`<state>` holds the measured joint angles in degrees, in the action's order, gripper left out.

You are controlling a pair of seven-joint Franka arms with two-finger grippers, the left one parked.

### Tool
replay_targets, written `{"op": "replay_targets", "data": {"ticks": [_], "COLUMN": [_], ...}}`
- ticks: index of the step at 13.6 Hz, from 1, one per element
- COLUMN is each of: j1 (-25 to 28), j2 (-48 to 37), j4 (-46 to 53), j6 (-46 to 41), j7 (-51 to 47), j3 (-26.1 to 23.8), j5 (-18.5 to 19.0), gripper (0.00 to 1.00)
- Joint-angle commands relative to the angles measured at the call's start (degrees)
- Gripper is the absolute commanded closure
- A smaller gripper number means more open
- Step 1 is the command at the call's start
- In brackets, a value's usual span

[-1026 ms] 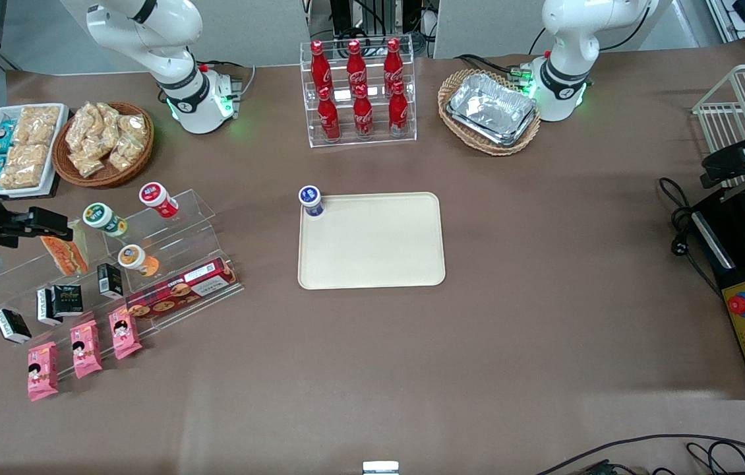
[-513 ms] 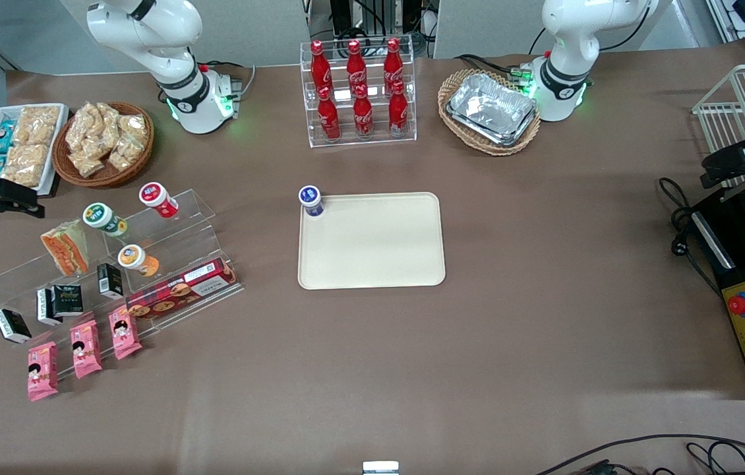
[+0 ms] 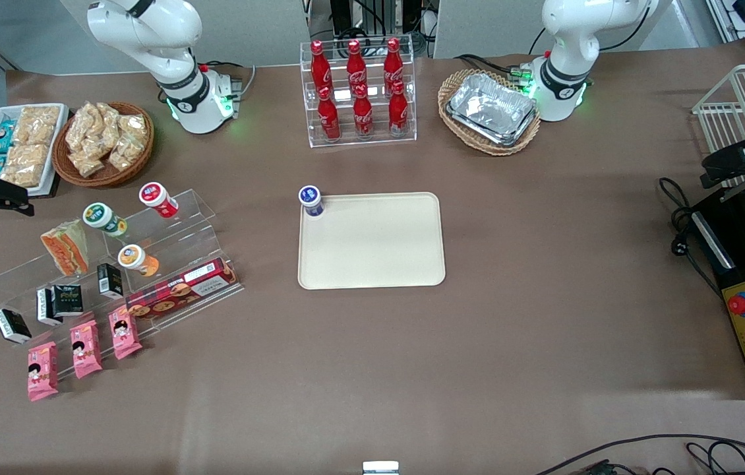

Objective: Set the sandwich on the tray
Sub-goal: 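Move the right gripper toward the wrapped sandwich on the acrylic rack, then lower the right gripper around the wrapped sandwich and close it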

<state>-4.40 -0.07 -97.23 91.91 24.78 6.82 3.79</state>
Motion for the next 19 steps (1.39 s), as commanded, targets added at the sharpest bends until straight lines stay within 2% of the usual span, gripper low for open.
{"op": "replay_targets", "data": {"ticks": [1, 6, 15, 19], "j1": [0.09, -0.08, -0.52, -0.52], "j2": [-3.8, -5.03, -4.33, -3.28], "j4": [-8.05, -17.1, -25.64, -27.57], "j6": [5.54, 14.24, 24.44, 28.92], "j7": [1.32, 5.54, 7.74, 10.55], "j3": [-0.32, 1.52, 3.19, 5.39], "j5": [3.23, 4.29, 4.38, 4.47], "gripper": [0.0, 0.0, 0.0, 0.0]}}
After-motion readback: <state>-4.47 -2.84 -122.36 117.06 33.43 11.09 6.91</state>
